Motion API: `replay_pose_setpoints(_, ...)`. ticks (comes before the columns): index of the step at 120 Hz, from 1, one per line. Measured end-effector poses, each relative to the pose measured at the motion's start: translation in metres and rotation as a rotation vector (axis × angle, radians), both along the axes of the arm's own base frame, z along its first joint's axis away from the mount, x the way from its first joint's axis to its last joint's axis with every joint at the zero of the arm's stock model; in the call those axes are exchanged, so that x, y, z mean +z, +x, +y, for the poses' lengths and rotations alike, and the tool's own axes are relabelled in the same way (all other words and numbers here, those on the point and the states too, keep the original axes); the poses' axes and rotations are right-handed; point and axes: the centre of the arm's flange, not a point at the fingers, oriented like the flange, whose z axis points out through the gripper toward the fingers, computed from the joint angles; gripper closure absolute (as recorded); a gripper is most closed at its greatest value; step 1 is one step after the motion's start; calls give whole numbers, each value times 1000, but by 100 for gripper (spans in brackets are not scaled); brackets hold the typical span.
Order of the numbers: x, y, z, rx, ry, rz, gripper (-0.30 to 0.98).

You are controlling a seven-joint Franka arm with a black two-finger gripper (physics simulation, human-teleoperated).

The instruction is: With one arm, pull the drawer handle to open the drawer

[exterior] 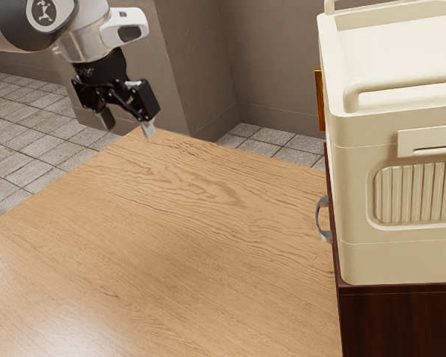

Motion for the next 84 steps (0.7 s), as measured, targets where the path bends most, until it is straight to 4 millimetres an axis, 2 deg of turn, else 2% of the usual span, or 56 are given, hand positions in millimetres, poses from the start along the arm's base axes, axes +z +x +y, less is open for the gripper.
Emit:
replay_pose_setpoints(28,2,1,0,-5,2,-15,2)
replay_pose_setpoints(32,12,-2,-1,-8,5,-36,2)
replay_pose_setpoints(38,51,-24,-7,-20,6,-112,2)
replay_pose_setpoints(42,70,-36,-9,-27,5,-148,2)
replay_pose_setpoints(47,82,-45,-11,-31,5,-172,2)
replay_pose_setpoints(51,84,-46,-10,-29,4,-174,2)
replay_pose_setpoints(56,73,-38,-8,-19,4,-152,2)
replay_pose_setpoints(65,24,1,-3,6,11,-58,2)
replay_pose_setpoints(73,-10,28,-20,-16,4,2,2)
replay_pose_setpoints(84,-35,45,-35,-33,-15,40,2)
